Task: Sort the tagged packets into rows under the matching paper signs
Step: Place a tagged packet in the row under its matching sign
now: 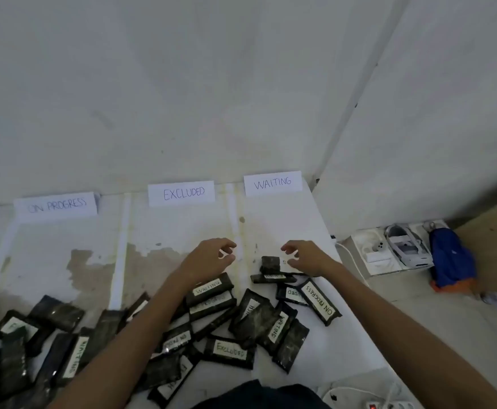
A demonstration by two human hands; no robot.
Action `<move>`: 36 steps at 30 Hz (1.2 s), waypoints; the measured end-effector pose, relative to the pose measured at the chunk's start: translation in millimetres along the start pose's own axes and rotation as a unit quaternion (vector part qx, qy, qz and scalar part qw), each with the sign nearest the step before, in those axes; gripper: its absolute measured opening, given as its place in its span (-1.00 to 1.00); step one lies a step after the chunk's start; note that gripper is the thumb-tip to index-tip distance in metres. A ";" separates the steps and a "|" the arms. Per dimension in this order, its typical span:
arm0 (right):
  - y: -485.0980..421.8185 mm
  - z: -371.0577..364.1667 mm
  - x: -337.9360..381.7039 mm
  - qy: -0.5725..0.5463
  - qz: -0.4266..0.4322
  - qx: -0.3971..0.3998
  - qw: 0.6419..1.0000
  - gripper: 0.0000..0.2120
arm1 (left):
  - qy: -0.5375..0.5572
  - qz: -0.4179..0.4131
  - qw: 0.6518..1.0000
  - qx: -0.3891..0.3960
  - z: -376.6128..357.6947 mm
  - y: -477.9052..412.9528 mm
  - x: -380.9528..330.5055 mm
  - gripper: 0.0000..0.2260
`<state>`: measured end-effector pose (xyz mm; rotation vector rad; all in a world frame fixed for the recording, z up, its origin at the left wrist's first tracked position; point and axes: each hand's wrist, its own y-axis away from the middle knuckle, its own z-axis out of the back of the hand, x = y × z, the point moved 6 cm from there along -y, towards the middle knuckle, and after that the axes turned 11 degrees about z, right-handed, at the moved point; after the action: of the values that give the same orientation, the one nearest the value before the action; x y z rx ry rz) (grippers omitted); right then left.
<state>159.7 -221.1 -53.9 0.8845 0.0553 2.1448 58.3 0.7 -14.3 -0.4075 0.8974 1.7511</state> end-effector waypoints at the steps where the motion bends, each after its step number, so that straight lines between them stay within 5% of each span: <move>1: -3.2 -6.0 -9.3 0.019 -0.010 0.017 1.000 -0.59 | 0.003 0.012 1.000 0.003 -8.5 -2.6 -0.6 -0.74; 7: -18.1 -33.5 -43.9 0.147 -0.046 0.126 0.980 -0.34 | 0.033 0.068 0.996 0.038 -55.7 -16.5 0.7 -0.74; 13: -30.1 -33.4 -59.3 0.194 -0.039 0.120 0.973 -0.35 | 0.073 0.094 0.992 0.051 -85.9 -27.0 -4.2 -0.73; 19: -28.0 -3.2 -62.2 -0.113 -0.154 -0.068 0.979 -0.50 | 0.098 0.107 0.989 0.019 -111.7 -39.3 -31.0 -0.50; 24: -22.0 -13.9 -48.6 -0.481 -0.284 -0.091 0.824 -0.59 | -0.056 0.103 0.991 -0.058 -137.9 -56.1 -54.8 -0.23; 29: -32.3 -12.5 -48.2 -0.561 -0.285 -0.114 0.769 -0.61 | -0.147 0.059 0.981 -0.109 -139.4 -85.9 -66.3 -0.40; 32: -41.1 -0.3 -60.5 -0.497 -0.263 -0.084 0.823 -0.50 | -0.122 0.030 0.987 -0.098 -129.8 -116.3 -66.6 -0.36; 36: -45.3 10.4 -103.8 -0.242 -0.243 -0.070 0.937 -0.37 | -0.116 -0.008 0.991 -0.061 -114.7 -171.4 -66.8 -0.39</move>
<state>241.4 -264.6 -120.1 1.1532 -0.1170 1.4162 222.6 -103.9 -109.5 -0.2829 0.6223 1.8016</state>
